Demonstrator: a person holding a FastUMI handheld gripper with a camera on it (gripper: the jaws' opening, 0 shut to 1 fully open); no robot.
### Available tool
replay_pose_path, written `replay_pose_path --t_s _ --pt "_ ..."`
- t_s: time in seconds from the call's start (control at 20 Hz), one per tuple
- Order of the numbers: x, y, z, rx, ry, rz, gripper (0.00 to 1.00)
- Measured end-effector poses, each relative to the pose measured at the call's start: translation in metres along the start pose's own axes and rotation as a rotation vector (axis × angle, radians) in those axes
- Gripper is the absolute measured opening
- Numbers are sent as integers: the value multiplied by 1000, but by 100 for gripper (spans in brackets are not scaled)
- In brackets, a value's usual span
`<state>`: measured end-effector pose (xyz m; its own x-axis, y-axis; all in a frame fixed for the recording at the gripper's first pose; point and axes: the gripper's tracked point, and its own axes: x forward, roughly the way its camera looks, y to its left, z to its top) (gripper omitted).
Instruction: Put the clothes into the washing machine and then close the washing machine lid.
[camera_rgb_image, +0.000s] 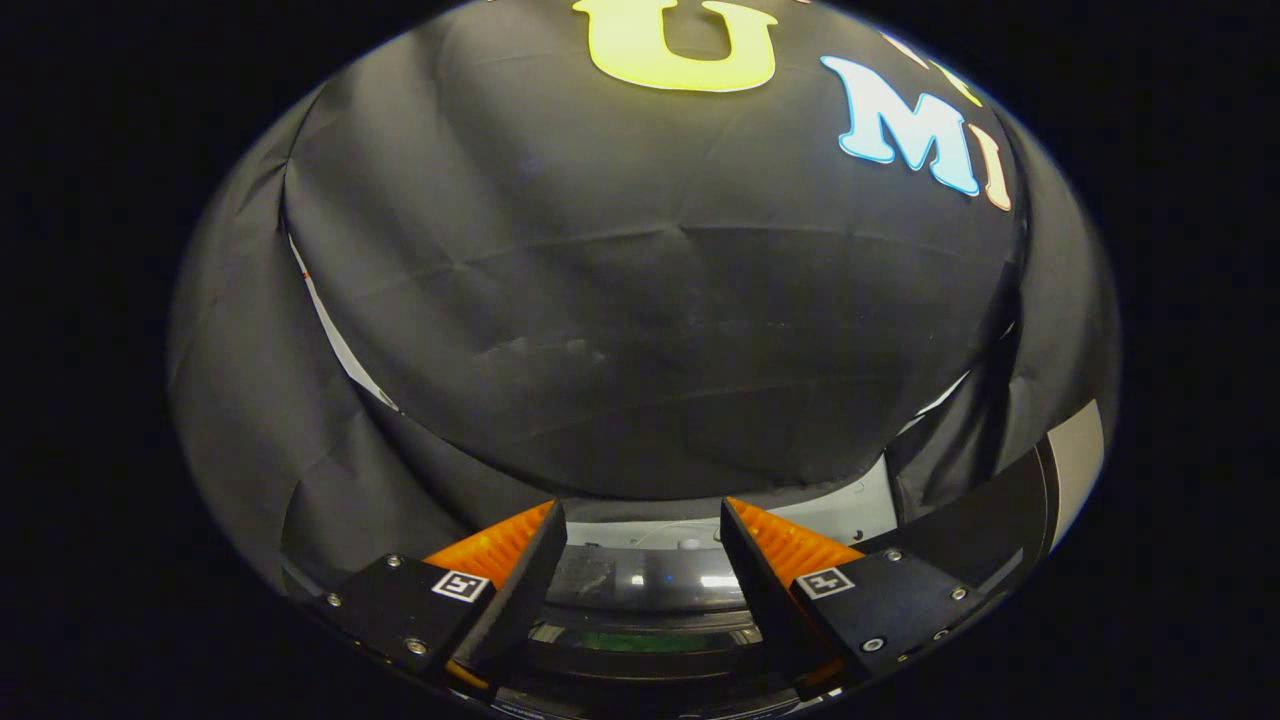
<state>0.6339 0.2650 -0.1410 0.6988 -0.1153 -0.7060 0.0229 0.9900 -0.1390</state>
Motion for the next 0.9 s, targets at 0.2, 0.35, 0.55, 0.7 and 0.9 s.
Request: replay_pose_path --t_s 0.2,0.35,0.55,0.7,0.9 --pt "2 0 2 2 -12 -5 96" --pt "3 0 4 3 -22 -1 96" --pt "3 0 4 4 -19 0 97" --pt "3 -1 3 6 -13 -1 96" --pt "4 -1 3 8 -13 -6 97"
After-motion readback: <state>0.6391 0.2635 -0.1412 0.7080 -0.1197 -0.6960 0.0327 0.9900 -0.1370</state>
